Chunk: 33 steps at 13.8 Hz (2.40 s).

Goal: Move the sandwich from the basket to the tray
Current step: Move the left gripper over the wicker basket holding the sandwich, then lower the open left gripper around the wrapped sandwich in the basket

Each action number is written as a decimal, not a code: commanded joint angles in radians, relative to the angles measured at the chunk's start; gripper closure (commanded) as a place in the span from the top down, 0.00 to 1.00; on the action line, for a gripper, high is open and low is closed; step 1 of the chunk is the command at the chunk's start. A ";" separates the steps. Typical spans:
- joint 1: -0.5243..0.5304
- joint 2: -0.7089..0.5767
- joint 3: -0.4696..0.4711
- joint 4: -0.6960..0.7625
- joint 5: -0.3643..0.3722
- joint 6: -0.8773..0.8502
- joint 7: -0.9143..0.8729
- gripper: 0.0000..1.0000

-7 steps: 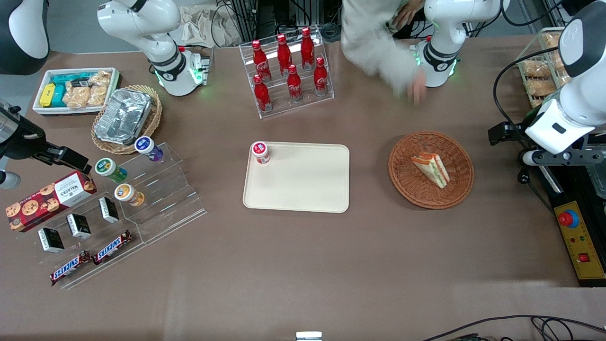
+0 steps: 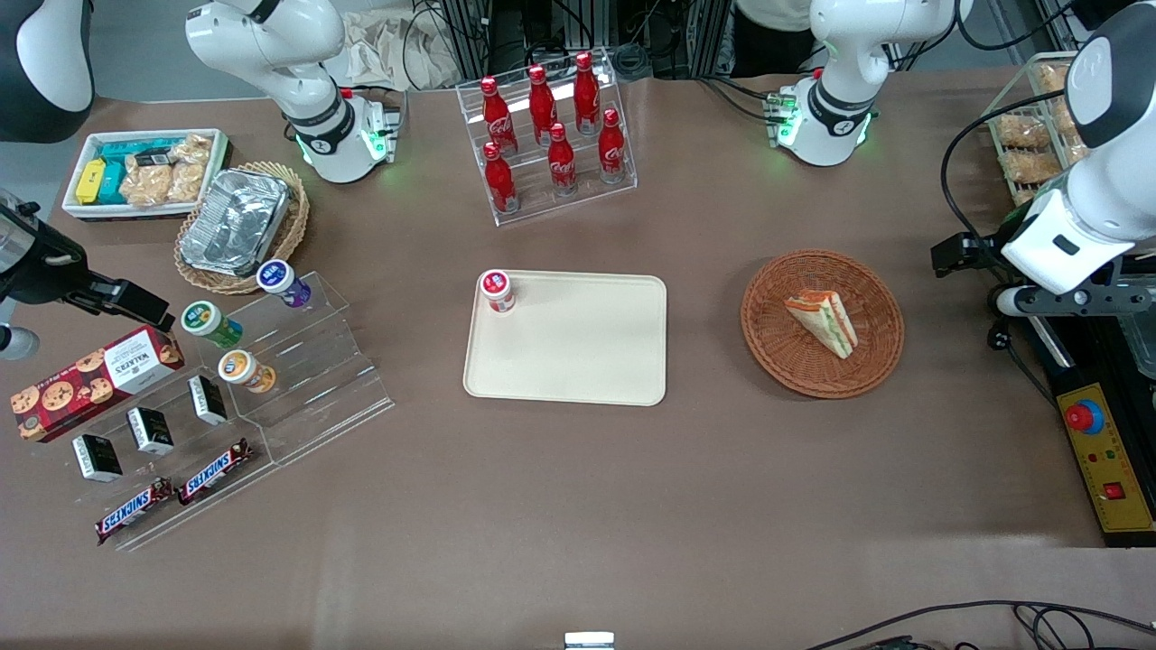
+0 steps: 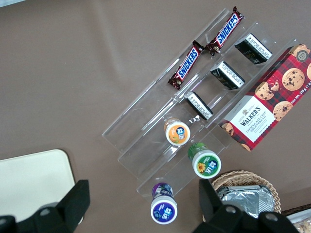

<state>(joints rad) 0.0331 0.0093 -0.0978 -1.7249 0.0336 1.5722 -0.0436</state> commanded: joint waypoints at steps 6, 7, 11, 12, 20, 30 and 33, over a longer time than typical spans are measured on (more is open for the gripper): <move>0.005 -0.030 0.001 -0.270 0.032 0.196 -0.162 1.00; 0.005 -0.052 0.001 -0.331 0.031 0.247 -0.170 1.00; 0.004 -0.069 0.001 -0.422 0.016 0.342 -0.179 1.00; 0.004 -0.084 0.000 -0.473 0.012 0.401 -0.190 1.00; -0.087 -0.043 -0.036 -0.696 0.032 0.807 -0.715 1.00; -0.090 -0.017 -0.036 -0.771 0.032 0.896 -0.772 0.99; -0.108 0.003 -0.036 -0.769 0.032 0.894 -0.785 0.99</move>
<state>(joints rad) -0.0623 0.0047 -0.1335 -2.4853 0.0475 2.4459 -0.7934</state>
